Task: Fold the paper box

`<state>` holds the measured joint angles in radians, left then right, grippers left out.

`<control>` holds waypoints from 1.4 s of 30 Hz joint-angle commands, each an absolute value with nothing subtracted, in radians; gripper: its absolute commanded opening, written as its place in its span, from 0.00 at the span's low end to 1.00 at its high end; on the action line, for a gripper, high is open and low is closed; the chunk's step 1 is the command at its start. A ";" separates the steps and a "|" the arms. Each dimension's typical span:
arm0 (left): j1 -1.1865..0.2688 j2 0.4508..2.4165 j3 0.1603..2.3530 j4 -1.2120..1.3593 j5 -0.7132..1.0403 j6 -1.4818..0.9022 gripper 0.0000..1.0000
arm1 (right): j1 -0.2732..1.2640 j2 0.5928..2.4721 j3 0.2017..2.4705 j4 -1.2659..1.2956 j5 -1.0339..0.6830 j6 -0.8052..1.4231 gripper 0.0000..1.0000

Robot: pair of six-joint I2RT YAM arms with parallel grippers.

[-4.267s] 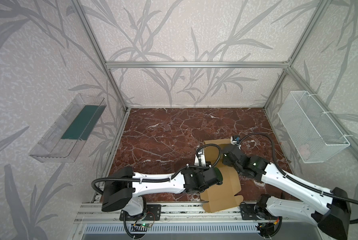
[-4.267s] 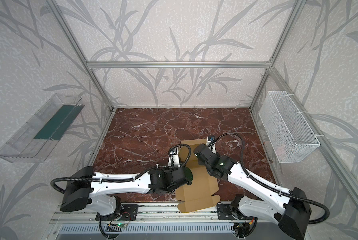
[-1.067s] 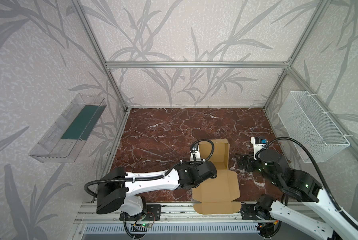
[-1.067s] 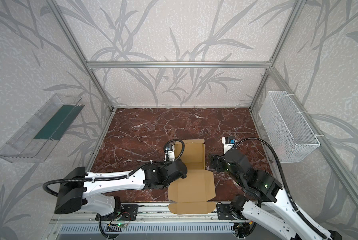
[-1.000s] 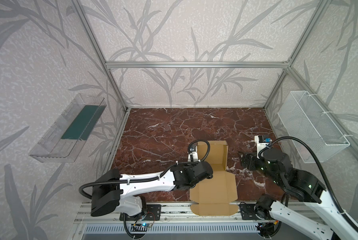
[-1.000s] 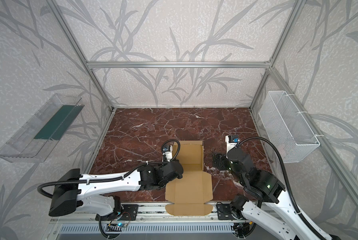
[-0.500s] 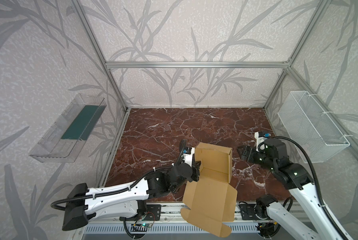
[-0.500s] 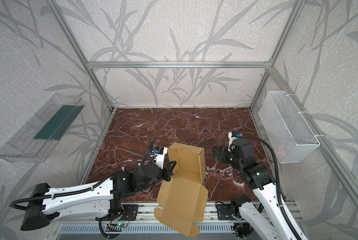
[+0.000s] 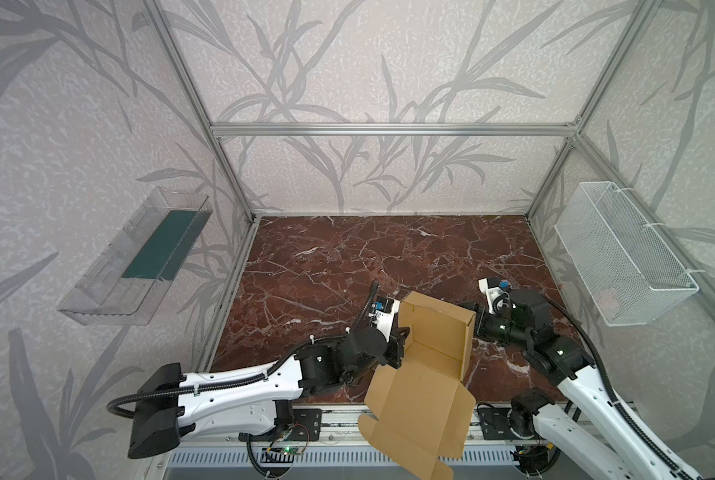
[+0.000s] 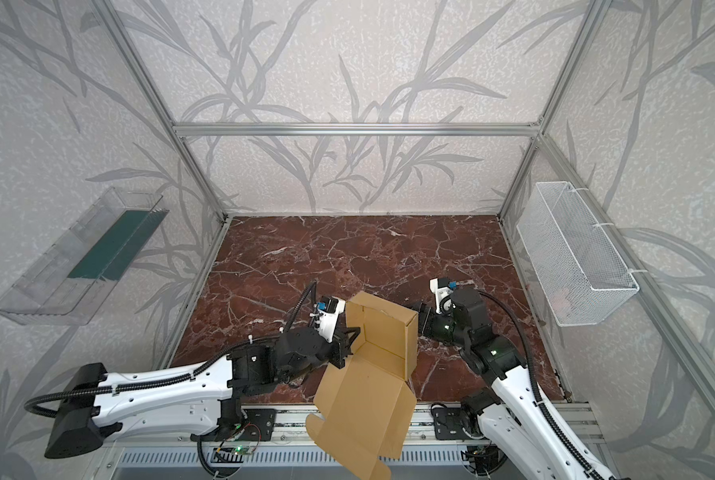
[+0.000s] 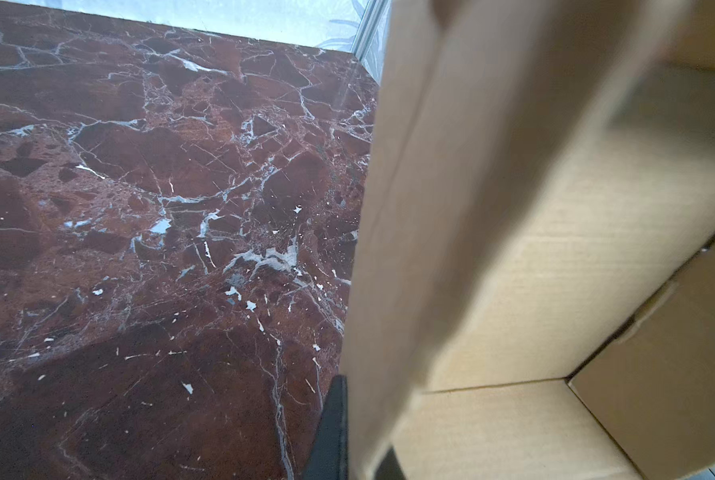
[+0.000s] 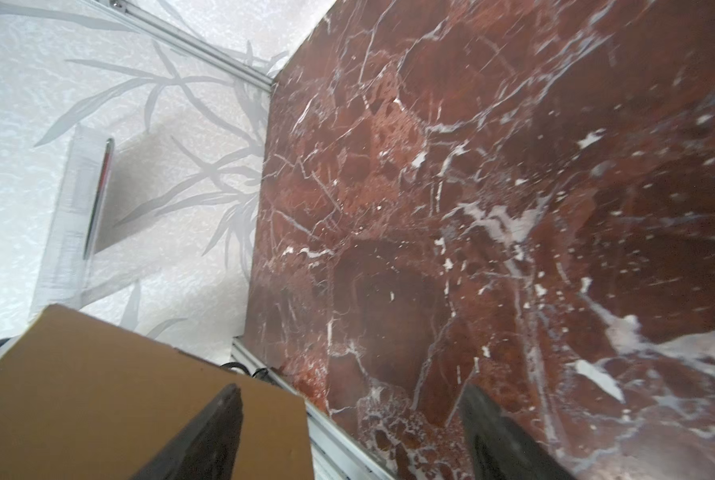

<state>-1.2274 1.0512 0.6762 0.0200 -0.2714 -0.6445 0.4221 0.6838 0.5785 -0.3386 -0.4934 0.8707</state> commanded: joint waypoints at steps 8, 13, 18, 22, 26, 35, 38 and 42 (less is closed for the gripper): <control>-1.227 1.100 0.708 0.039 -0.323 -0.646 0.00 | 0.574 0.663 0.476 -0.124 -0.485 1.047 0.80; -1.229 1.109 0.710 0.026 -0.358 -0.657 0.00 | 0.622 0.645 0.477 -0.121 -0.455 1.072 0.80; -1.232 1.103 0.705 0.012 -0.397 -0.677 0.00 | 0.639 0.618 0.458 -0.100 -0.440 1.103 0.79; -1.232 1.106 0.712 -0.017 -0.430 -0.703 0.00 | 0.650 0.597 0.418 -0.020 -0.442 1.151 0.78; -1.234 1.094 0.703 -0.021 -0.459 -0.725 0.00 | 0.683 0.593 0.385 0.055 -0.439 1.192 0.78; -1.236 1.071 0.679 -0.010 -0.501 -0.755 0.00 | 0.809 0.600 0.404 0.048 -0.323 1.190 0.76; -1.236 1.057 0.667 -0.010 -0.507 -0.760 0.00 | 0.813 0.600 0.378 0.079 -0.318 1.218 0.76; -1.236 1.040 0.647 -0.003 -0.509 -0.773 0.00 | 0.813 0.597 0.360 0.113 -0.315 1.244 0.75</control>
<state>-1.2472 1.0554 0.6624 -0.0246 -0.4301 -0.7273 0.7933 0.6086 0.3706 0.0574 -0.2867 1.2373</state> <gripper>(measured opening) 0.048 0.756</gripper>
